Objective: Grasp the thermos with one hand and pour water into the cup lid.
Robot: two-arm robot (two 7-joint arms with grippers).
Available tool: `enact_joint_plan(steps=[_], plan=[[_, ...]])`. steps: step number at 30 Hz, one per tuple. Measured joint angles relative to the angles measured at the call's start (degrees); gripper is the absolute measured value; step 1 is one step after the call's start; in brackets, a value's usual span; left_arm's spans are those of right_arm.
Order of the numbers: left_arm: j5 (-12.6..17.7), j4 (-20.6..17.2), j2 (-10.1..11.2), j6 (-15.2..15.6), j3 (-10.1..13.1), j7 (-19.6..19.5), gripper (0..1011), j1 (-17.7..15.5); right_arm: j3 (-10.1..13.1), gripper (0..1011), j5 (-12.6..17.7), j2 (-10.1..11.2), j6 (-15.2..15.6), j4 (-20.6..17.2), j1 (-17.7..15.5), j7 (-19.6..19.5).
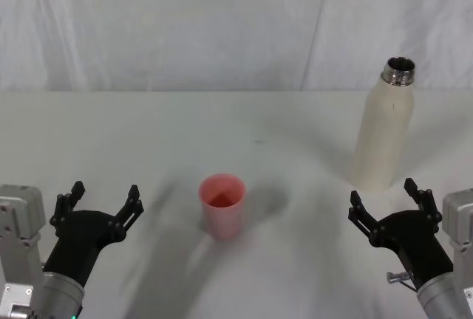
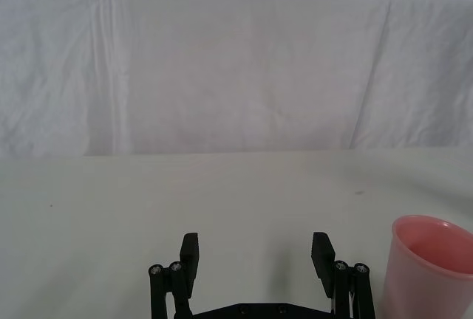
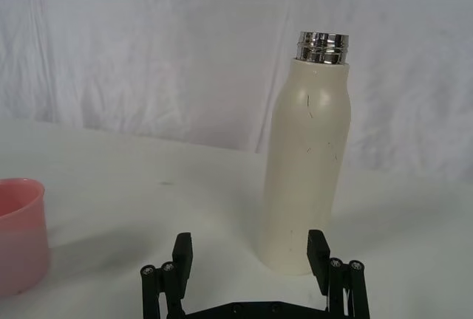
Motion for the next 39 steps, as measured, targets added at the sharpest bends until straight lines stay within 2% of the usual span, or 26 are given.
enact_joint_plan(steps=[39], plan=[[0.0,0.0,0.0,0.0,0.0,0.0,1001,0.0,0.0,1002,0.0,0.0,0.0,0.0,0.0,0.0]])
